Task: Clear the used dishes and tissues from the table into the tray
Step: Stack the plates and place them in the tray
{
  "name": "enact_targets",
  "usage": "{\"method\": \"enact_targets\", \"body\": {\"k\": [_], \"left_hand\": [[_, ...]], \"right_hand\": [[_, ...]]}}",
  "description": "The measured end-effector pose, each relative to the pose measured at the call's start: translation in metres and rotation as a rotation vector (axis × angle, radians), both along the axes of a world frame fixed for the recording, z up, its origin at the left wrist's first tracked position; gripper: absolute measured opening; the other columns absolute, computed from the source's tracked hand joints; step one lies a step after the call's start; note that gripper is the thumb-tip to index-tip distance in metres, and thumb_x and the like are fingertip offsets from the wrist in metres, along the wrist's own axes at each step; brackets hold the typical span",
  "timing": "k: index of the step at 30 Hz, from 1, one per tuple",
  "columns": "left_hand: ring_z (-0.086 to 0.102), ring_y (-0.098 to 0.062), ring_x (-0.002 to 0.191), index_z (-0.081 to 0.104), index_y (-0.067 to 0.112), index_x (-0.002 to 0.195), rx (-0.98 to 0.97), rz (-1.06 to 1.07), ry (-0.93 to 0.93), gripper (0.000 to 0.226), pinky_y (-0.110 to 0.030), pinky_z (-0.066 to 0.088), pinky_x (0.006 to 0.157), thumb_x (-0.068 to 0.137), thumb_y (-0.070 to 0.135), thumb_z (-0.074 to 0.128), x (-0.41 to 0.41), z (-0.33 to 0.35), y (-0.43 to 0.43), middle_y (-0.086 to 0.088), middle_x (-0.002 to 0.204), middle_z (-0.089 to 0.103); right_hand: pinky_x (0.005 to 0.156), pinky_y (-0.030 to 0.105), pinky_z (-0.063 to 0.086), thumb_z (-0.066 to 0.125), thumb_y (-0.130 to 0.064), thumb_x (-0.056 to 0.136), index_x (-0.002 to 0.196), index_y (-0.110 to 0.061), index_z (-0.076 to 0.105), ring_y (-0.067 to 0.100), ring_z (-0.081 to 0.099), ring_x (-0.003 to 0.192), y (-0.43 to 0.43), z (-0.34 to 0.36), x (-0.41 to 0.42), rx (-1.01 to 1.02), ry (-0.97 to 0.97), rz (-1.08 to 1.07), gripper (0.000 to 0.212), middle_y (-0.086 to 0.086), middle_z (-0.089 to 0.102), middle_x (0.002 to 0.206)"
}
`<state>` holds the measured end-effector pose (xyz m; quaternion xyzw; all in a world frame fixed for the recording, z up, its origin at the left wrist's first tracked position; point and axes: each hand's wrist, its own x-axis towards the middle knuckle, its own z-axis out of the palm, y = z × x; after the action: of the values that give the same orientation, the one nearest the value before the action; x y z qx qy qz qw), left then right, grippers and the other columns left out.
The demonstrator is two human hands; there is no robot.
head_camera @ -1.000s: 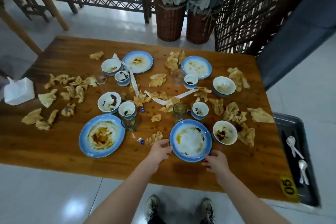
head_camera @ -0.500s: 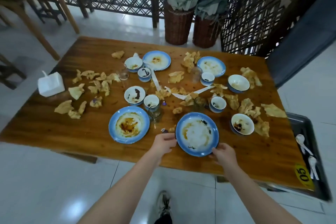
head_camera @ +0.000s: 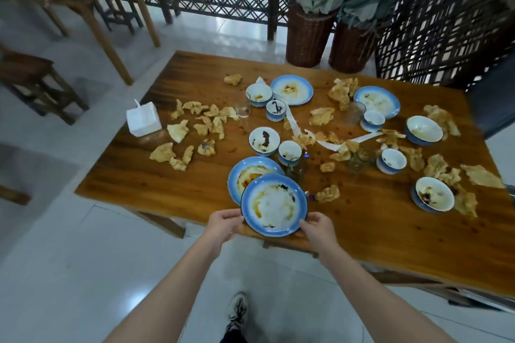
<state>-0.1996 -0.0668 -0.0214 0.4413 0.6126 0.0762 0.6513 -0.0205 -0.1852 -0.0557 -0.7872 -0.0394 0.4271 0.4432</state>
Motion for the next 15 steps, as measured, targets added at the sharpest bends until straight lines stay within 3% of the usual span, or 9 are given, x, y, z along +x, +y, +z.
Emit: {"method": "enact_targets", "body": {"k": [4,7,11,15], "left_hand": [[0.059,-0.015,0.078,0.063,0.006,0.116,0.02,-0.055,0.017,0.027,-0.021,0.042,0.061,0.089,0.007,0.063,-0.015,-0.006,0.044,-0.009,0.095,0.067],[0.061,-0.015,0.092,0.061,0.011,0.119,-0.01,-0.081,0.021,0.028,-0.022,0.045,0.067,0.091,0.013,0.063,-0.015,-0.013,0.072,-0.007,0.106,0.068],[0.062,-0.016,0.099,0.06,0.013,0.116,-0.093,-0.078,0.02,0.028,-0.031,0.046,0.087,0.089,0.012,0.065,-0.008,-0.024,0.098,-0.005,0.105,0.067],[0.062,-0.013,0.093,0.061,0.014,0.112,-0.119,-0.1,0.031,0.029,-0.032,0.046,0.086,0.085,0.011,0.07,-0.005,-0.036,0.111,-0.002,0.1,0.065]], "right_hand": [[0.055,0.026,0.05,0.059,-0.009,0.091,0.096,-0.015,0.051,0.011,0.065,0.065,0.043,-0.002,-0.014,-0.043,-0.003,-0.013,0.011,-0.002,0.063,0.08],[0.057,0.025,0.051,0.059,-0.012,0.092,0.092,-0.019,0.05,0.012,0.066,0.071,0.066,-0.007,-0.016,-0.054,-0.004,-0.044,0.012,-0.001,0.064,0.084],[0.063,0.03,0.052,0.06,-0.011,0.091,0.086,-0.021,0.049,0.014,0.066,0.071,0.083,-0.015,-0.014,-0.088,-0.024,-0.081,0.016,0.001,0.063,0.083],[0.056,0.028,0.05,0.06,-0.01,0.091,0.083,-0.019,0.05,0.015,0.066,0.066,0.09,-0.022,-0.016,-0.13,-0.078,-0.085,0.015,0.005,0.066,0.084]]}}
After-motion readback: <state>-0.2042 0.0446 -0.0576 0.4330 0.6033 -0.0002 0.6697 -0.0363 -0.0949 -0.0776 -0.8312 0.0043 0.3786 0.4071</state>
